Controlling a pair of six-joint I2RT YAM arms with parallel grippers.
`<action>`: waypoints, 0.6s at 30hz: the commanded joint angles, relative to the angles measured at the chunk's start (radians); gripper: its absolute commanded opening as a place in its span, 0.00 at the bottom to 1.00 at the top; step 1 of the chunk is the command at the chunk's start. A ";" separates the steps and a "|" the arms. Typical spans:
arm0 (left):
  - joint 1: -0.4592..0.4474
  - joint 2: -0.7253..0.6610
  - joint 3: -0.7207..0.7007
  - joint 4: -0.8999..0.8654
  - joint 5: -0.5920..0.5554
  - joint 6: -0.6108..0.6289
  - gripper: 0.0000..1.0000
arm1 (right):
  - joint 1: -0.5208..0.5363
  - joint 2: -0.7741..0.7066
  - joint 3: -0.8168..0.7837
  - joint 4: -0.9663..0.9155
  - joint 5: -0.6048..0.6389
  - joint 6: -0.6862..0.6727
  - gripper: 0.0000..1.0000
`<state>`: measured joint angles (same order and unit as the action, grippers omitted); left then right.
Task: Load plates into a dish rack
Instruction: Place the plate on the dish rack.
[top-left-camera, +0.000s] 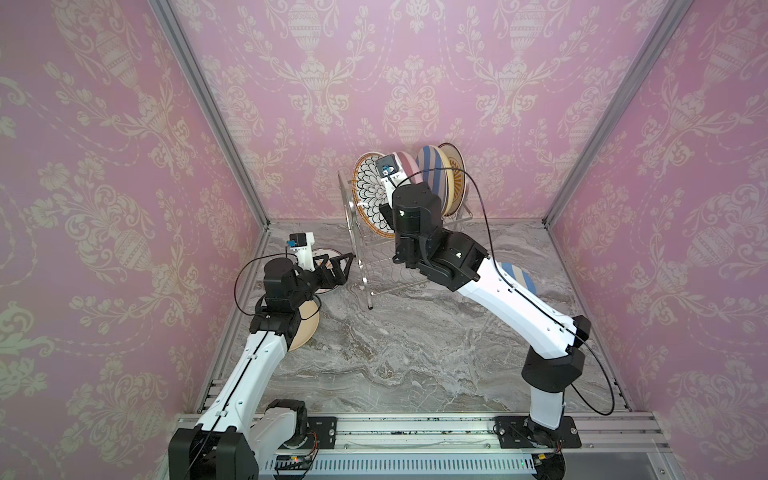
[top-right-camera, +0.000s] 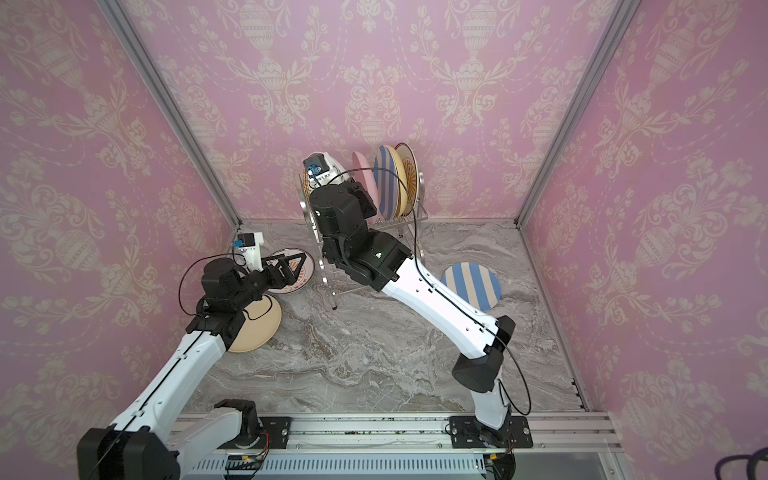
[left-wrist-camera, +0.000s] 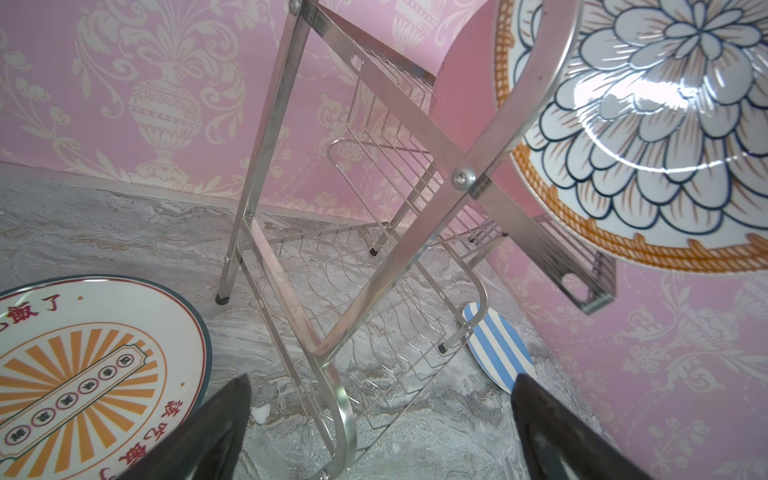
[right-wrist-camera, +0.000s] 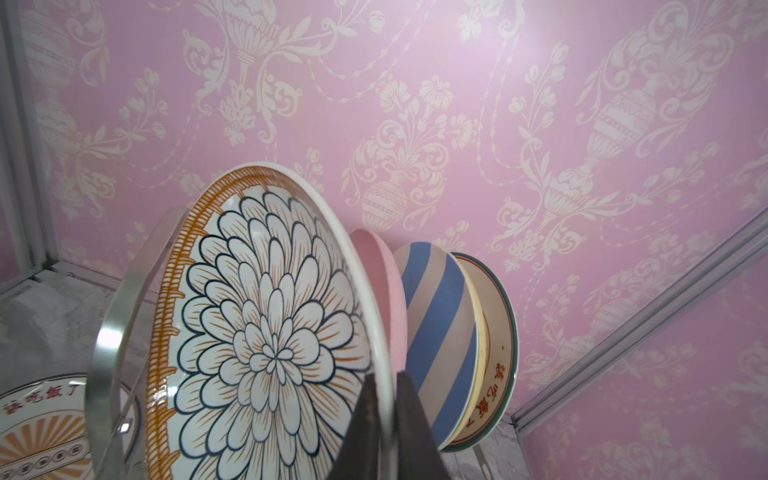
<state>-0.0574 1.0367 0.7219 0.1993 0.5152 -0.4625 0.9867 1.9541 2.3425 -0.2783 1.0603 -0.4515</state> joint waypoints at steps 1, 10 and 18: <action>-0.019 -0.005 -0.016 0.073 0.053 -0.007 0.99 | 0.006 0.026 0.083 0.516 0.133 -0.331 0.00; -0.044 0.022 0.017 0.153 0.076 0.023 0.99 | -0.043 0.082 0.143 0.577 0.154 -0.446 0.00; -0.062 0.023 0.018 0.160 0.100 0.022 0.99 | -0.076 0.130 0.151 0.607 0.164 -0.516 0.00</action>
<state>-0.1097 1.0565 0.7395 0.3275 0.5797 -0.4435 0.9035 2.0865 2.4447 0.1802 1.2228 -0.9218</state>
